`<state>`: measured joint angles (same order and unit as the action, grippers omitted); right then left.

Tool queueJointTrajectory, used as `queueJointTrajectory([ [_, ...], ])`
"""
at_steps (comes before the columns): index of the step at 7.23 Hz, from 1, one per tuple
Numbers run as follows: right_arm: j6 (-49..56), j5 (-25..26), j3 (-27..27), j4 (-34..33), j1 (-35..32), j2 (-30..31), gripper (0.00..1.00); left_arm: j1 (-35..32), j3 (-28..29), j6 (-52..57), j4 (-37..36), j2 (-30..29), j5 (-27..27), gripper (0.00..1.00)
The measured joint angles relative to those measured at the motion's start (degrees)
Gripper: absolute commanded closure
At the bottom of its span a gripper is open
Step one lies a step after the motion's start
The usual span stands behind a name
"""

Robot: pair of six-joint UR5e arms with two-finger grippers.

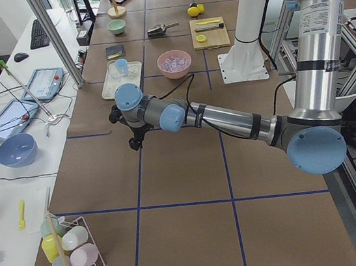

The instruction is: Put ice in cup with scoop

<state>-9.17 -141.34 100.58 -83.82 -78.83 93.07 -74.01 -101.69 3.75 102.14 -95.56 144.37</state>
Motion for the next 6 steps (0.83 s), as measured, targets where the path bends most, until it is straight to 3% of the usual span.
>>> queueJointTrajectory([
  [2, -0.1, -0.2, 0.2, 1.0, 0.9, 0.0, 0.0, 7.9, -1.9, 0.1, 10.0, -2.2, -0.1, 0.0],
  [4, 0.0, -0.2, 0.9, 1.3, 1.3, 0.0, 0.0, 16.4, 0.0, 0.1, 19.3, -6.9, -1.1, 0.0],
  [6, 0.0, -0.1, 1.7, 1.3, 3.2, -0.3, 0.0, 25.4, 2.3, 0.0, 29.7, -11.2, -9.2, 0.0],
])
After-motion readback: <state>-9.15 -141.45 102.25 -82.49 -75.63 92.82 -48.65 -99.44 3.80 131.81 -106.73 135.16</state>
